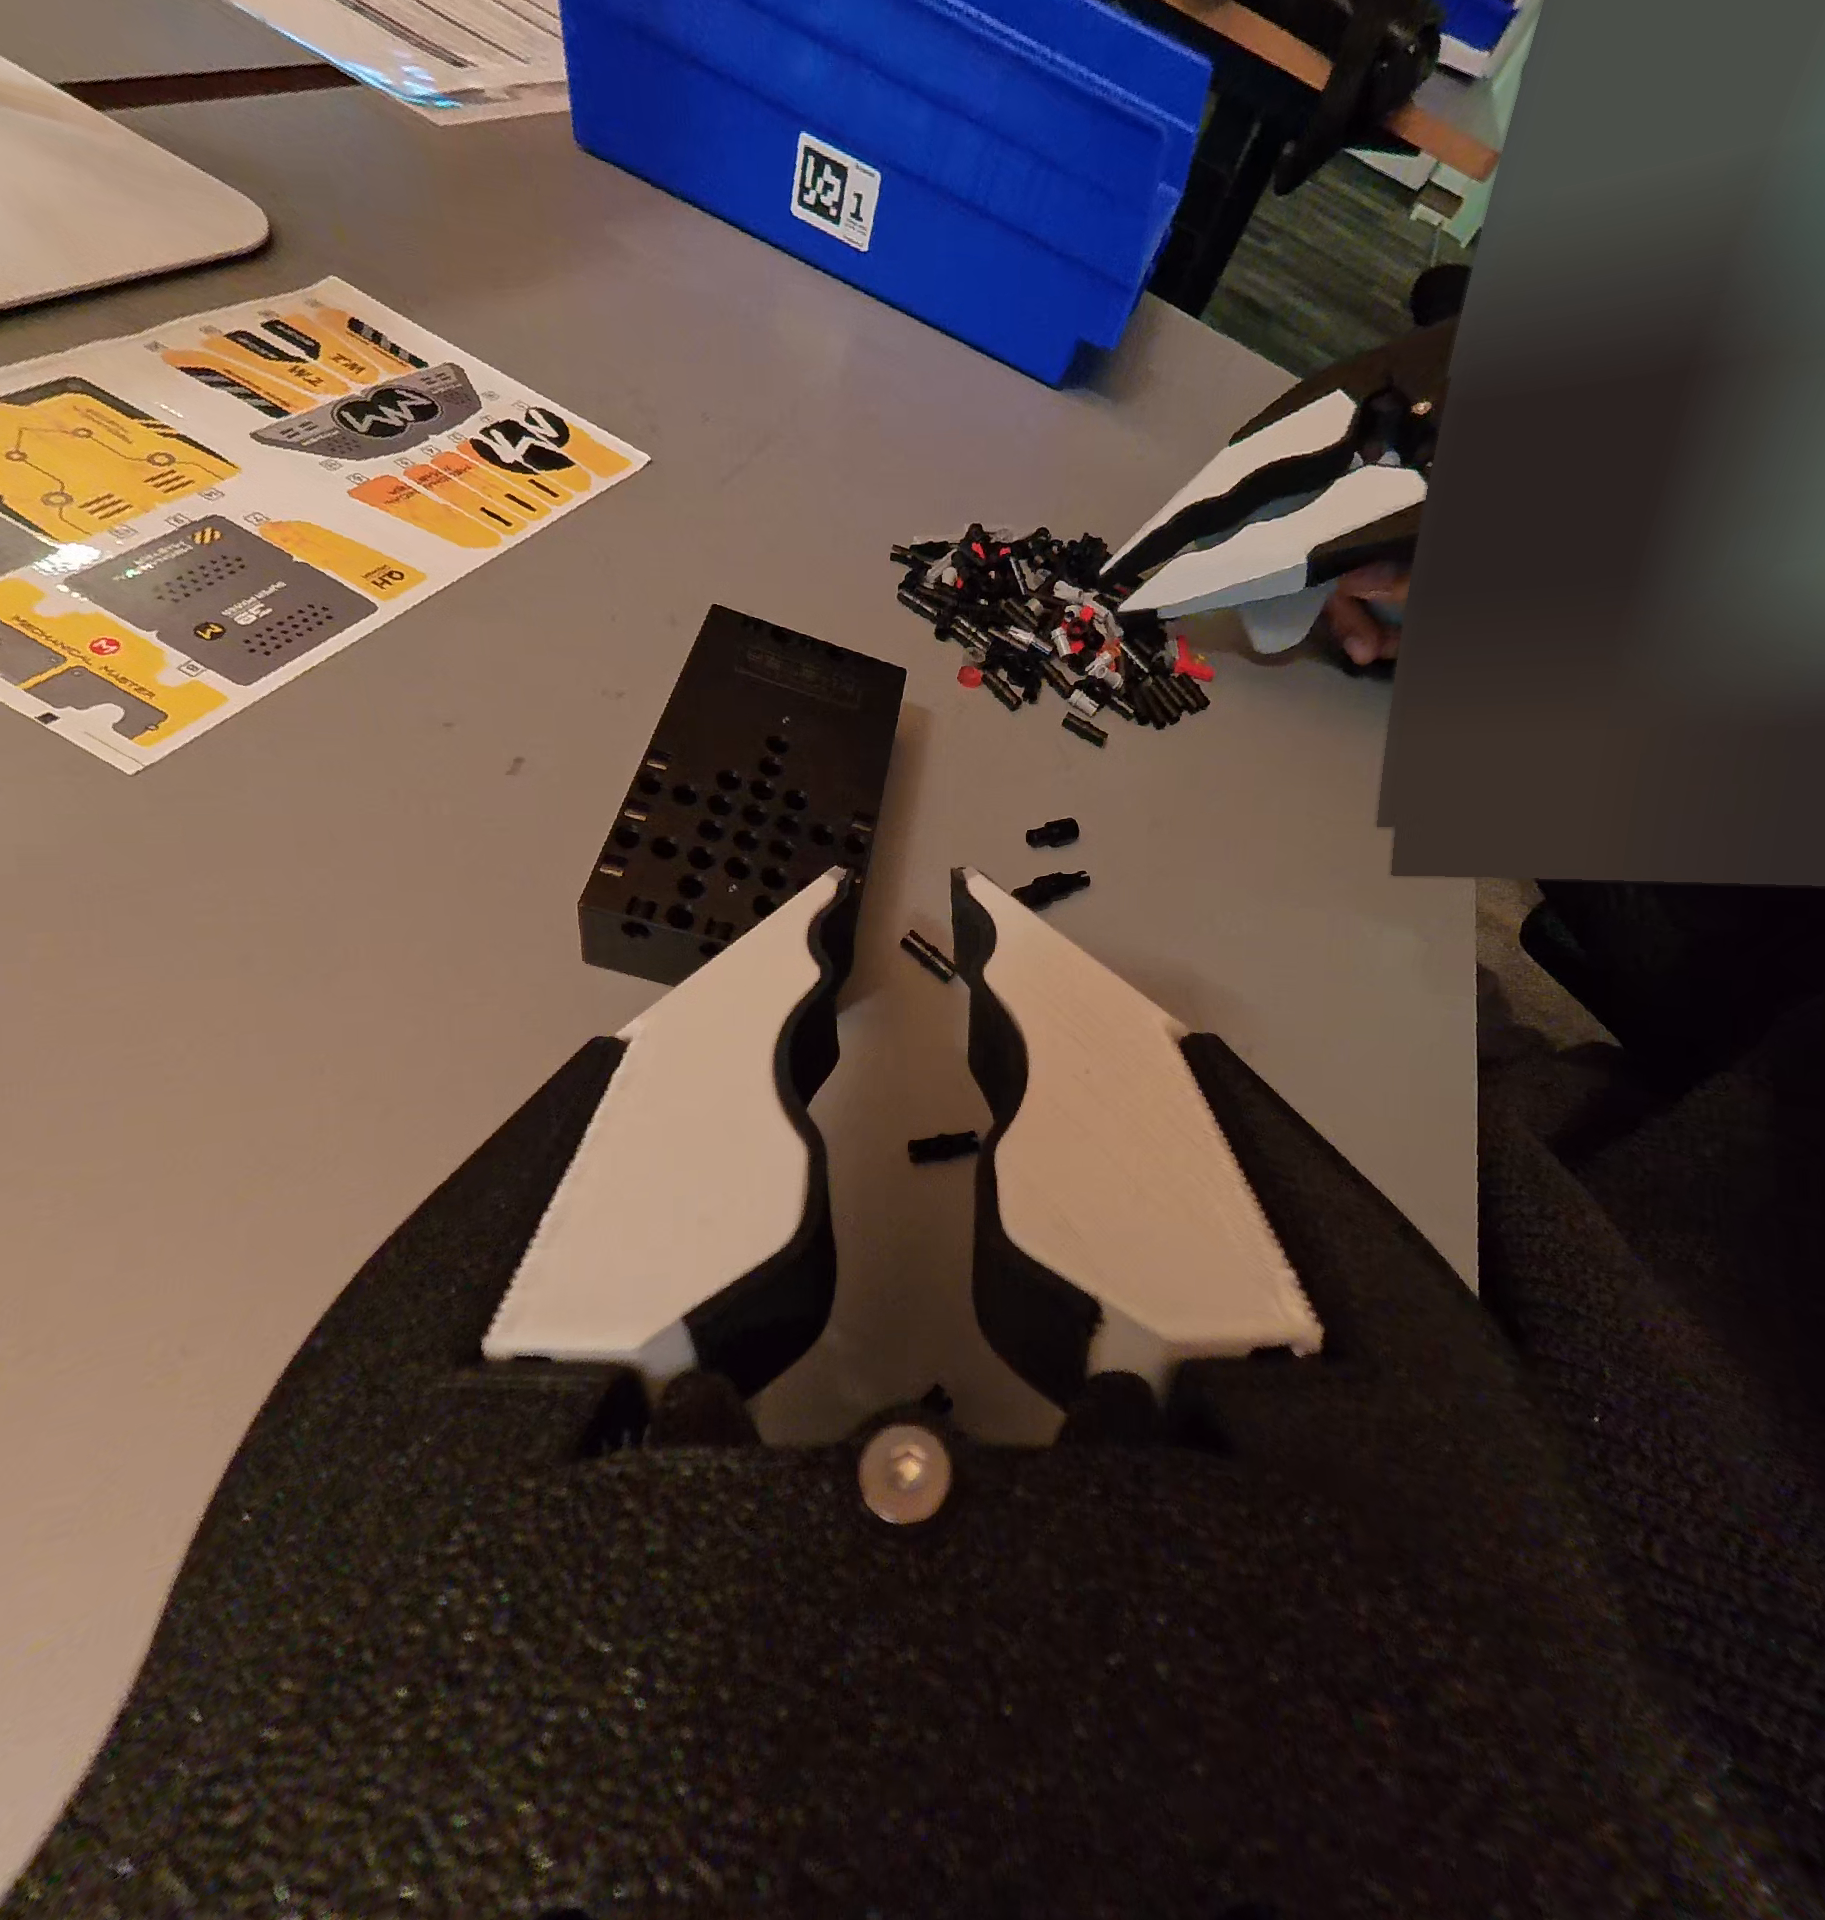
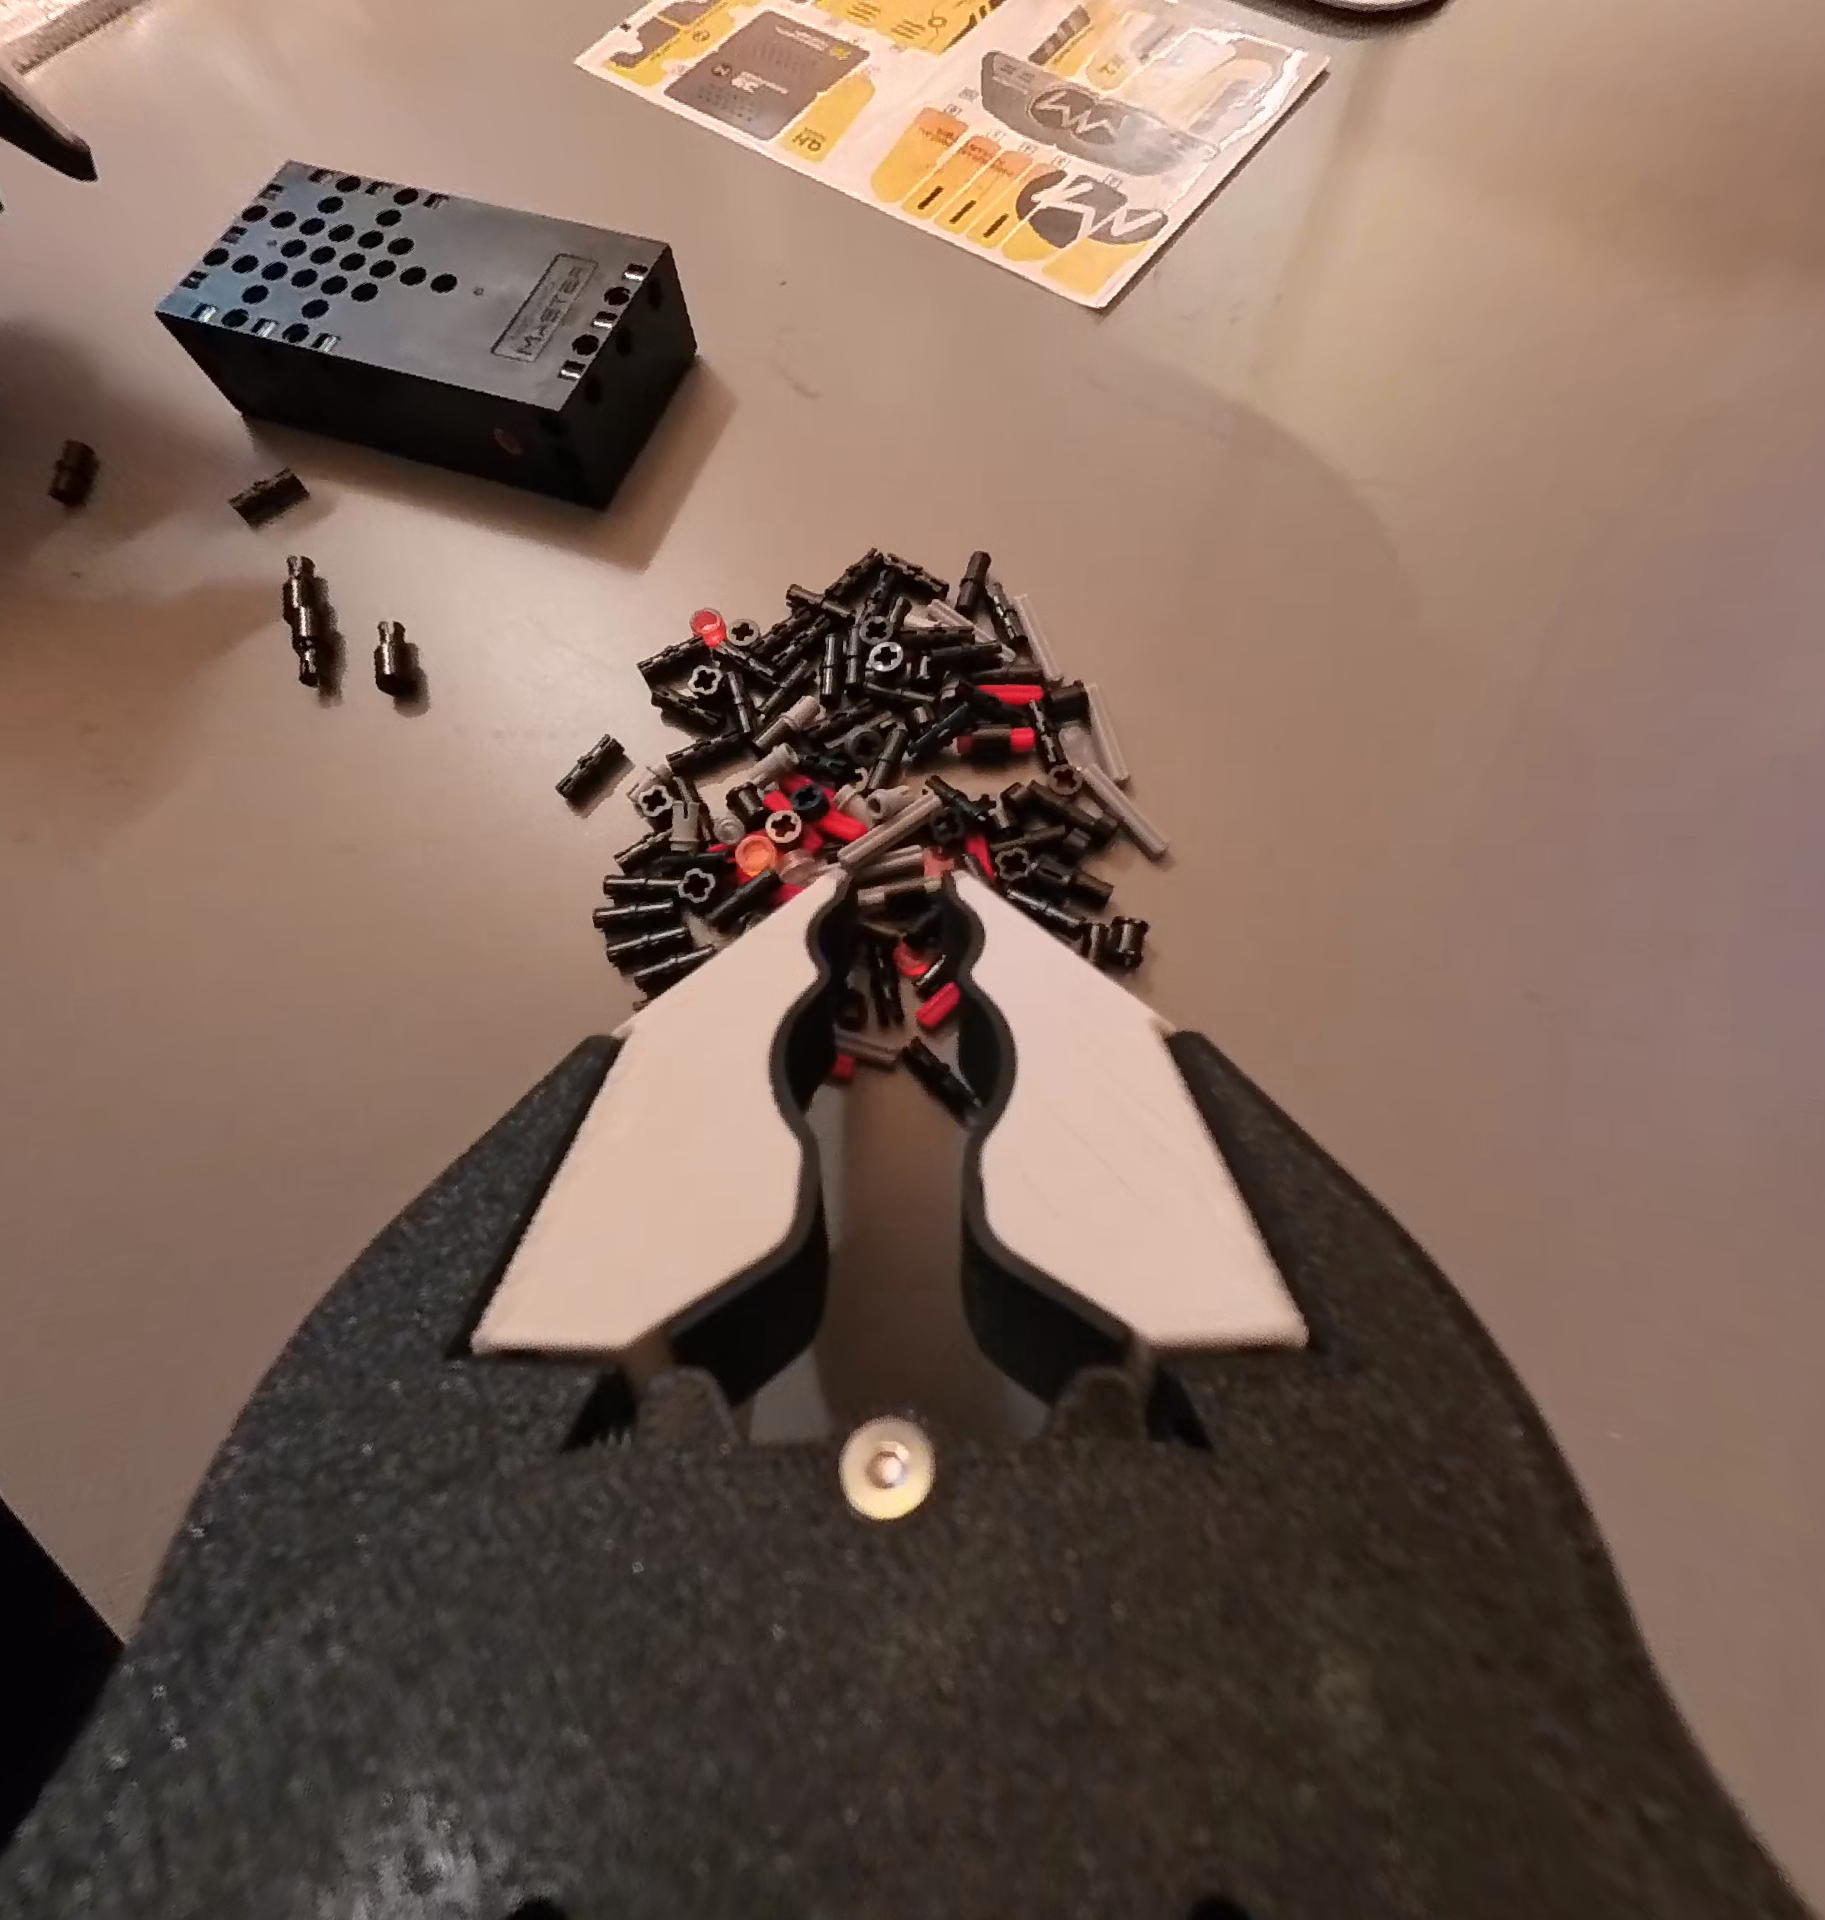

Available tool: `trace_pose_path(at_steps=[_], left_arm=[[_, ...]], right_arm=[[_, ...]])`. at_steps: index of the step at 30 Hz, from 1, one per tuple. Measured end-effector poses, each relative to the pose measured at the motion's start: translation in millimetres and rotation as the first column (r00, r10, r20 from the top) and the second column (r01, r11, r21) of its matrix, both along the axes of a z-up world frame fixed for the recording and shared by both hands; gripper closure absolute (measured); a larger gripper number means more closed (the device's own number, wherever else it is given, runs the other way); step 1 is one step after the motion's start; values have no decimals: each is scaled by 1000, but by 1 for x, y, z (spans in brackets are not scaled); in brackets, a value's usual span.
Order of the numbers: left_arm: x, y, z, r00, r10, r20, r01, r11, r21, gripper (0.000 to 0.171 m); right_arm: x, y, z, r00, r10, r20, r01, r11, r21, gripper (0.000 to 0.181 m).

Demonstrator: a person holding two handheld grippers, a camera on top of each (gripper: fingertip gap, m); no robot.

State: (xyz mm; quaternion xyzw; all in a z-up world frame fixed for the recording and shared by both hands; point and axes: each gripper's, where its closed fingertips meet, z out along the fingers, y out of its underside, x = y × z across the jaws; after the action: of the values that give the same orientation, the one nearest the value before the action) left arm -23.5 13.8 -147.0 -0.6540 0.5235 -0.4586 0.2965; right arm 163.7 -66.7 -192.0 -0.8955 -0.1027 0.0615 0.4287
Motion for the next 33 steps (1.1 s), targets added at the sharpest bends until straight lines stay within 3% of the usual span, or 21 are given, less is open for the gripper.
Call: trace_pose_path(at_steps=[20, 28, 33], left_arm=[[1, -1, -1, 1000, -3, -7, 3, 1000, 1, 154], [1, -1, -1, 1000, -3, -5, 3, 1000, 4, 154], [0, -1, 0, 1000, -2, 2, 2, 1000, 2, 154]], right_arm=[[-6, -2, 10, 997, 48, -60, -45, 998, 53, 165], [-15, -4, 3, 995, 101, -21, -100, 995, 17, 169], [-17, -11, -3, 991, 118, -66, -121, 992, -36, 169]])
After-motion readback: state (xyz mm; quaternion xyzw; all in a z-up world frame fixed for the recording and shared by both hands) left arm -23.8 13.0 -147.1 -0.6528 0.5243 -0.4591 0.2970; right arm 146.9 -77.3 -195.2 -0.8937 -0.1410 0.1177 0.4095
